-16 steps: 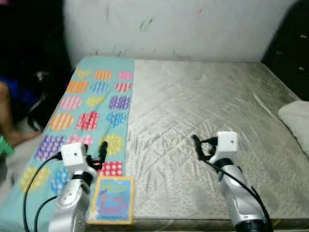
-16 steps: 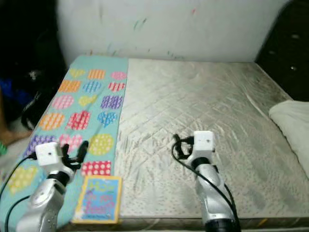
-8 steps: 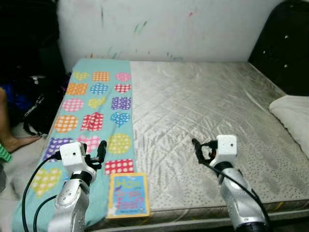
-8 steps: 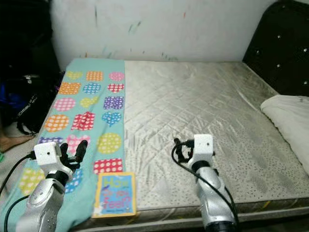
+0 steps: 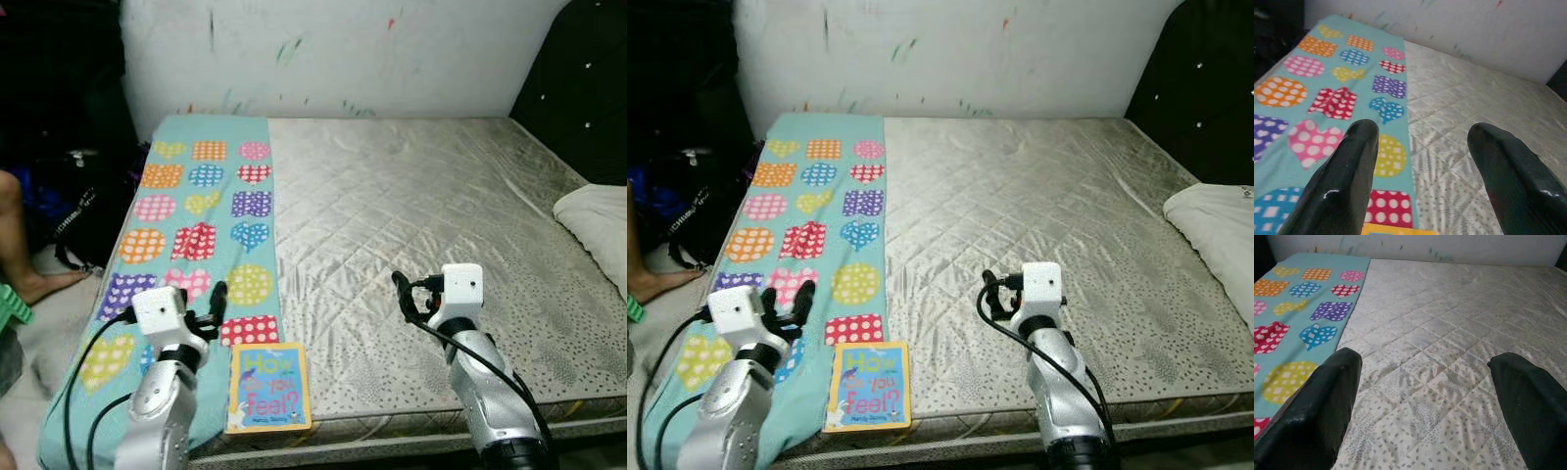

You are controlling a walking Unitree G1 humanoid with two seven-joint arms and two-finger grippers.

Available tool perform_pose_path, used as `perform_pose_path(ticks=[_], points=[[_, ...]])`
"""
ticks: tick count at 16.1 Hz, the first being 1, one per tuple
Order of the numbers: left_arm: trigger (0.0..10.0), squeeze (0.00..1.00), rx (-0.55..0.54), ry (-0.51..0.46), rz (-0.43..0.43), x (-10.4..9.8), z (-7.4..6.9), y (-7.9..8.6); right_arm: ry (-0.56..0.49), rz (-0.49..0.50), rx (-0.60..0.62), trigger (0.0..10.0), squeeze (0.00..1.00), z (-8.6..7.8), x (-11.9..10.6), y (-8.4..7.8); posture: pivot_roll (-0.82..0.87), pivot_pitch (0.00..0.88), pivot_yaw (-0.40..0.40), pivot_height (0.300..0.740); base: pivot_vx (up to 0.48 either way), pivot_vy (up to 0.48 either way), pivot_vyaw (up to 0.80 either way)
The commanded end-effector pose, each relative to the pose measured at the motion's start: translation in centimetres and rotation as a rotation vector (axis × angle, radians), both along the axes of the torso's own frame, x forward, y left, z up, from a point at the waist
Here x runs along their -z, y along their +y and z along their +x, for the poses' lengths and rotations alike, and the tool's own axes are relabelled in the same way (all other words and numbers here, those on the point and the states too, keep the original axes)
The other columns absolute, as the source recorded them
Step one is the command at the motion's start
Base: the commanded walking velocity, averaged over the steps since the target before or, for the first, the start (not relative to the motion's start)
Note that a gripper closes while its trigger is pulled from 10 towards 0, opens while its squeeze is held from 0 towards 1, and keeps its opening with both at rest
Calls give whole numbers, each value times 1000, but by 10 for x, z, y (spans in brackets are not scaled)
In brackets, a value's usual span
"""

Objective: Clean up the room

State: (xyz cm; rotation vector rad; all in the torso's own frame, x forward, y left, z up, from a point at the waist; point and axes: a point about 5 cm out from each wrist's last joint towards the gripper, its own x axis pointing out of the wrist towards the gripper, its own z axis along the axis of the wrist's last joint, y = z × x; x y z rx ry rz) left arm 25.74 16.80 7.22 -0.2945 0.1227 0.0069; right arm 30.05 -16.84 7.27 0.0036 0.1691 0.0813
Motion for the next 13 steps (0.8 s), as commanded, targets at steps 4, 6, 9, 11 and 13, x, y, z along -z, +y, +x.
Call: perform_pose_path(ticks=[4,6,9,11,13], points=[[10000,0,-4,-8,-2,-2,4,-2,-4,-11,-1,10000,0,2,-1,-4,-122,0,-45,740,0,0,0],[10000,0,-5,4,2,-1,3,-2,-1,-10,-2,10000,0,0,0,-4,-121,0,-46,740,0,0,0],[10000,0,-31,62,21,7,-6,8,60,17,-56,10000,0,-7,9,2,-111,0,-43,740,0,0,0],[10000,0,-33,61,23,7,-6,9,69,-20,-88,10000,0,-8,11,7,-105,0,-40,740,0,0,244],[10000,0,-31,61,23,7,-5,9,72,-28,-98,10000,0,-8,12,10,-104,0,-38,740,0,0,800]])
